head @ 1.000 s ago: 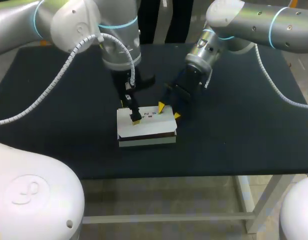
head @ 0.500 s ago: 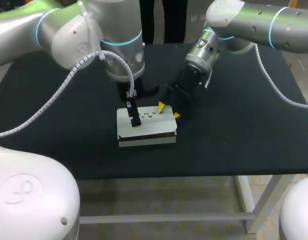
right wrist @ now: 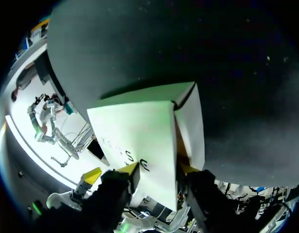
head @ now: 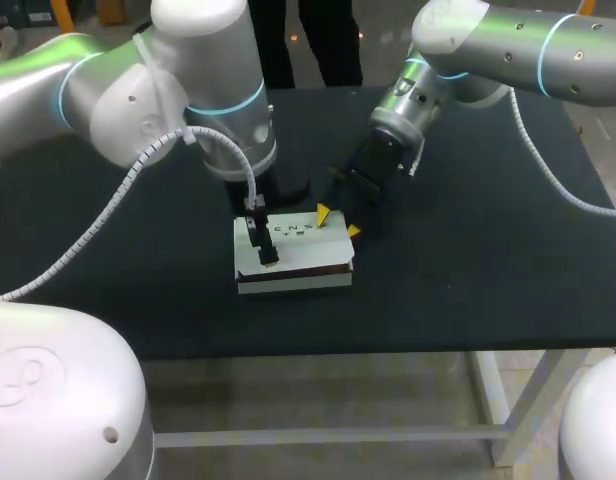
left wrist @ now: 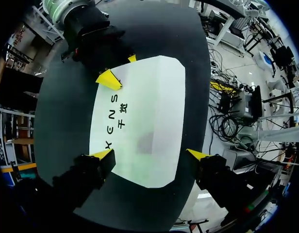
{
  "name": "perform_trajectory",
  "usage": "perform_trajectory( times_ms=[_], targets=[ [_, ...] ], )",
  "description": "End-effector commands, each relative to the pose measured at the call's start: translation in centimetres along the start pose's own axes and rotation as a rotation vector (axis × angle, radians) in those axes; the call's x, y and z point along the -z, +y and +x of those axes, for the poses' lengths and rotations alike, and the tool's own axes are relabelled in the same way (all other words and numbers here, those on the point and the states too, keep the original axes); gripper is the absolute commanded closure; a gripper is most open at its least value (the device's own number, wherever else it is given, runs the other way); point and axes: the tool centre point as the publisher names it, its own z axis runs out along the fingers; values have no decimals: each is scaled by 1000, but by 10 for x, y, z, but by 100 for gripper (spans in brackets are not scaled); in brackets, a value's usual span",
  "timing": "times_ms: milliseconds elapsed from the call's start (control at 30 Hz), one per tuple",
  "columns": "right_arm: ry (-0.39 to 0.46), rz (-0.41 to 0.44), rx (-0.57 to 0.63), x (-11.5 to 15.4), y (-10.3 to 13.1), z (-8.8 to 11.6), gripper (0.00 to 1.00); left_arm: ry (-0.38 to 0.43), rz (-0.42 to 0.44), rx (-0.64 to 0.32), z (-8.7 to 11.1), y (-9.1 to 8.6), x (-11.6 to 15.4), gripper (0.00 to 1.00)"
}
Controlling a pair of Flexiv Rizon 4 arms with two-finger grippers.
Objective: Assemble the packaging by folding the flat box into shape, placing the metal phone stand inside, and closing the box properly
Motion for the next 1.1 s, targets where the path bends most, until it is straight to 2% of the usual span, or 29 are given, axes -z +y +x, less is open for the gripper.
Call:
perform_trajectory(
  times_ms=[33, 300, 533, 833, 1100],
  targets=[
    [-2, 1, 0, 0, 1, 0, 49, 44, 6, 5, -12, 0, -10, 0],
    [-2, 1, 0, 0, 1, 0, 50, 54, 7, 7, -7, 1, -18, 3],
    [-2, 1, 0, 0, 1, 0, 51, 28, 19, 9, -5, 0, -25, 4],
    [-2, 1, 0, 0, 1, 0, 51, -48, 18, 11, -8, -3, -30, 7],
    [-2, 1, 0, 0, 1, 0, 51, -120, 30, -13, -12, -6, -32, 16]
  ],
)
